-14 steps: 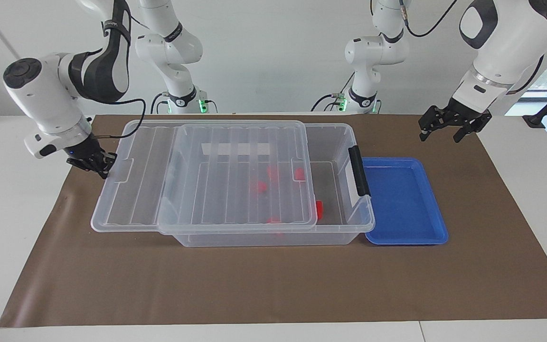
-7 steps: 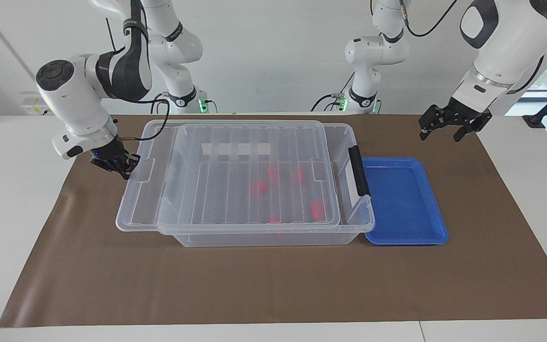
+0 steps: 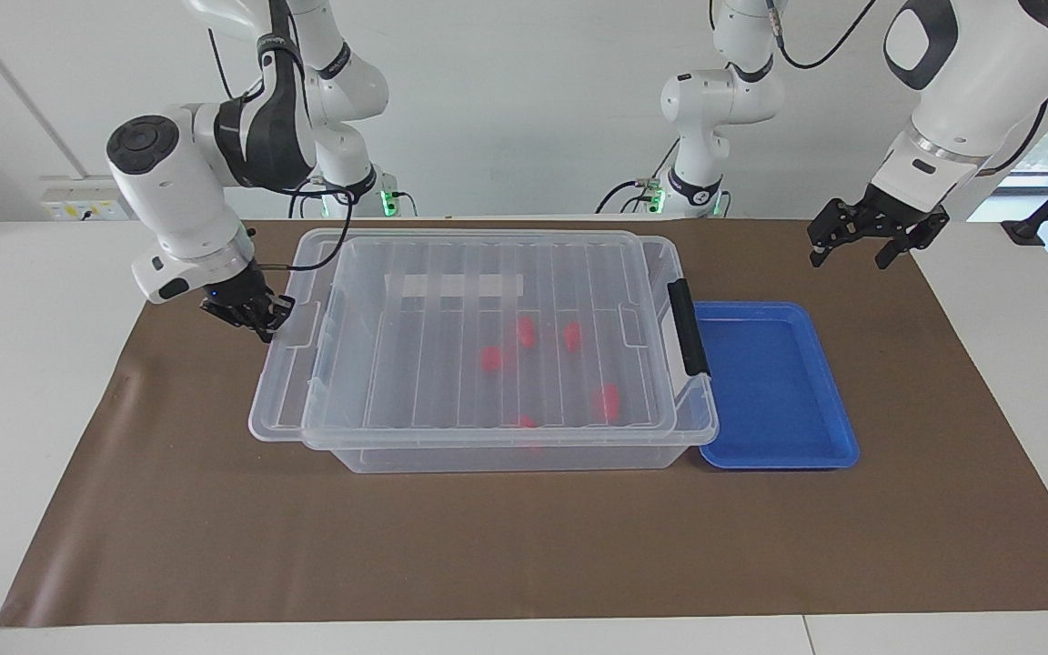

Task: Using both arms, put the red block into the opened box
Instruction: 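Slide the clear lid back toward the blue tray with the right gripper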

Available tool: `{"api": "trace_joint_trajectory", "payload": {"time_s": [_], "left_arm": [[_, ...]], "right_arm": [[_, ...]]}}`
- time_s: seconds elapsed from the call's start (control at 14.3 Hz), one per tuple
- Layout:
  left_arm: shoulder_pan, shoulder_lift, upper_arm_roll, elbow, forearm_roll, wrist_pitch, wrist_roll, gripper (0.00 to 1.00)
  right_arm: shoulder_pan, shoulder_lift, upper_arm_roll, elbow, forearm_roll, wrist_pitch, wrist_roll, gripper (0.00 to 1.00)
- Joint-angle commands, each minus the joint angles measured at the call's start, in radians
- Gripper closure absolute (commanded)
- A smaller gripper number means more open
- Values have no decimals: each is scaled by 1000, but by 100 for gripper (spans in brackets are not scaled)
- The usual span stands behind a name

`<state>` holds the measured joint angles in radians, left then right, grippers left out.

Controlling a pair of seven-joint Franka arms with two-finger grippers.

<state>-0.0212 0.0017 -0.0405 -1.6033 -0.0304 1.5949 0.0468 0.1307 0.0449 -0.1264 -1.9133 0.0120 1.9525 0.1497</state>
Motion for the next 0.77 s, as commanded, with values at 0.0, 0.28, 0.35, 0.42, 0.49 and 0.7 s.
{"api": "trace_joint_trajectory", "payload": {"time_s": [0.0, 0.28, 0.35, 0.42, 0.49, 0.7], "left_arm": [[6, -23, -5, -18, 29, -12, 16, 0], [7, -23, -5, -20, 29, -9, 16, 0], [7, -23, -5, -23, 29, -7, 16, 0], [7, -25, -5, -23, 29, -7, 18, 0], [7, -25, -5, -23, 29, -7, 18, 0], [7, -25, -5, -23, 29, -10, 18, 0]], "right_arm": [[13, -30, 5, -27, 8, -1, 40, 100], [14, -30, 24, -26, 8, -1, 66, 100], [14, -30, 30, -27, 8, 0, 85, 100], [14, -30, 50, -26, 8, 0, 94, 100], [14, -30, 53, -26, 8, -1, 100, 100], [14, -30, 53, -26, 8, 0, 110, 100]]}}
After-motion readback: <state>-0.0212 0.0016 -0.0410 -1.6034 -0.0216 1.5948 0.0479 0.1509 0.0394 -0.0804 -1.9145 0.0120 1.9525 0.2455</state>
